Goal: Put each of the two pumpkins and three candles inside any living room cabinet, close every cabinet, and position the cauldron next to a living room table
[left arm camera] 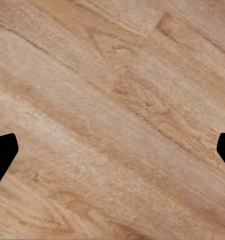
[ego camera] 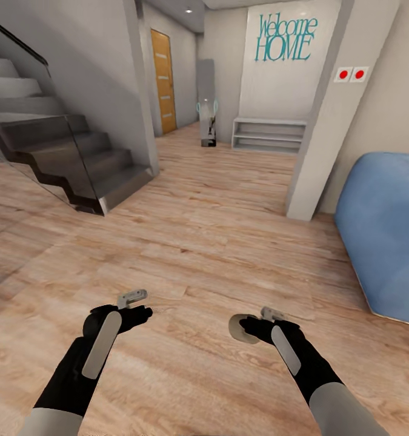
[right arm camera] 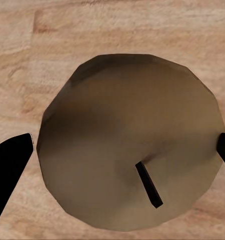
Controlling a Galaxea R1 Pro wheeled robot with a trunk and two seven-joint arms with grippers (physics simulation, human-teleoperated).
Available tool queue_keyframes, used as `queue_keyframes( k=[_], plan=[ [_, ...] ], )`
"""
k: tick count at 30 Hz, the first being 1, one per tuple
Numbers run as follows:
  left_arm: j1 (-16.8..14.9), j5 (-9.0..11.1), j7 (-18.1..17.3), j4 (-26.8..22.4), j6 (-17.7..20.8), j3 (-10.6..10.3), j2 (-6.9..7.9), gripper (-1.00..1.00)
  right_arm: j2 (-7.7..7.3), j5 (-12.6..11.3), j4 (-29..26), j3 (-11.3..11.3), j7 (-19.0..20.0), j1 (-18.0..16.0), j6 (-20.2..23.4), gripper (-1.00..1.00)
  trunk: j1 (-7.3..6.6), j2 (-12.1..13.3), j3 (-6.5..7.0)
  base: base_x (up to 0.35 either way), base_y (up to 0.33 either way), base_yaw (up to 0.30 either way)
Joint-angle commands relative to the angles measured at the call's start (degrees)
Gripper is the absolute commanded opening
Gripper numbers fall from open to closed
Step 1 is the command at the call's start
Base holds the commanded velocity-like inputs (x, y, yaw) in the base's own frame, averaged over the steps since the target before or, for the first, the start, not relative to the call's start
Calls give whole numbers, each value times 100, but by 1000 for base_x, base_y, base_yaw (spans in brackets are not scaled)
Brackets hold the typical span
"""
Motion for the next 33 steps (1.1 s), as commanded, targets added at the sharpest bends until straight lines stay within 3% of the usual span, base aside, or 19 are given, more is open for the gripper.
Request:
queue_keyframes(
  k=[1,6,10,33],
  plan=[
    [-4,56,54,-4,11,0,7,100,-3,-62,-10,15,-58,-1,17,-100,-24,39,5,0,0,150],
    [-7,52,51,11,21,260,16,100,3,-62,-2,15,-66,-1,9,-100,-133,240,53,0,0,150],
    [-11,33,53,13,24,341,17,100,6,-62,-2,15,-66,-1,8,-100,-221,400,92,0,0,150],
    [-13,26,58,13,19,349,9,100,6,-62,-1,57,-63,-1,7,-100,-726,1323,314,0,0,150]
  ],
)
